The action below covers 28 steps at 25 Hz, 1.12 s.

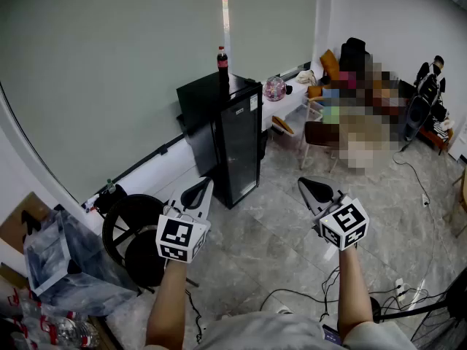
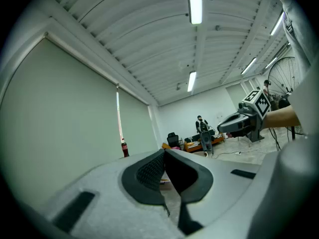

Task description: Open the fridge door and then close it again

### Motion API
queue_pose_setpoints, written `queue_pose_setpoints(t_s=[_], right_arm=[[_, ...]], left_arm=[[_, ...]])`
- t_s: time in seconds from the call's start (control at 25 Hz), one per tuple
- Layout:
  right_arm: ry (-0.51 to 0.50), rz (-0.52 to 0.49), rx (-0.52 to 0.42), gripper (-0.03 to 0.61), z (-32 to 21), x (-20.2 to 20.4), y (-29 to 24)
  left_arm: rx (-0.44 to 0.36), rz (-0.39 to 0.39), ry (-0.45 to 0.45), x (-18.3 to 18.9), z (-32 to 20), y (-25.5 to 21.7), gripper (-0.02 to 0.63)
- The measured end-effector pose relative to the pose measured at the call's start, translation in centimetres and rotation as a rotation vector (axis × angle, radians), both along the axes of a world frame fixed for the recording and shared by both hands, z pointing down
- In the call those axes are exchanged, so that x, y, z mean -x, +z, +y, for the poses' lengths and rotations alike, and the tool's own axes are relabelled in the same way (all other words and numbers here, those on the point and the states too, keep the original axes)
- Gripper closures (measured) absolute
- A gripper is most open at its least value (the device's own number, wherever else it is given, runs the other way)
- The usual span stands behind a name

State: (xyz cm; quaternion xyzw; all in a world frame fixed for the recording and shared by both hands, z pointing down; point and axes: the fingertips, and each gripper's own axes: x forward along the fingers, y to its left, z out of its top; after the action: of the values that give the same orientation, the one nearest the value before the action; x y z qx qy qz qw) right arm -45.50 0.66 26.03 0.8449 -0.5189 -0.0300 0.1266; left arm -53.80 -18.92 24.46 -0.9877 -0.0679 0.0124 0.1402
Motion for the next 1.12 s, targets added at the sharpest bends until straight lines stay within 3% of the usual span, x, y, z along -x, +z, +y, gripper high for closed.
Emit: queue_pose_setpoints(t_s=[0.56, 0.68, 0.76, 0.88, 1.12], right_arm=[[0.067, 0.027, -0.016, 0.581, 1.3, -2.3, -0.2], [0.073, 0.028, -0.023, 0.58, 1.7, -2.8, 0.0], [0.079, 0.019, -0.026, 0.576, 2.1, -3.1, 0.2], [0.08, 0.0, -0.018, 0.5, 2.7, -3.8, 0.6], [0.098, -0.023, 0.023, 0.491, 4.5, -5.0, 2.2]], left_arm=[[0.008, -0.073, 0.017, -1.1, 0.6, 2.2, 0.602], [0.016, -0.102, 0.018, -1.4, 0.9, 2.9, 0.475], [0.01, -0.118, 0.015, -1.4, 1.4, 3.4, 0.461], [0.008, -0.139, 0.021, -1.6, 2.1, 4.0, 0.442], [0.002, -0.168, 0.012, -2.1, 4.1, 5.2, 0.42]])
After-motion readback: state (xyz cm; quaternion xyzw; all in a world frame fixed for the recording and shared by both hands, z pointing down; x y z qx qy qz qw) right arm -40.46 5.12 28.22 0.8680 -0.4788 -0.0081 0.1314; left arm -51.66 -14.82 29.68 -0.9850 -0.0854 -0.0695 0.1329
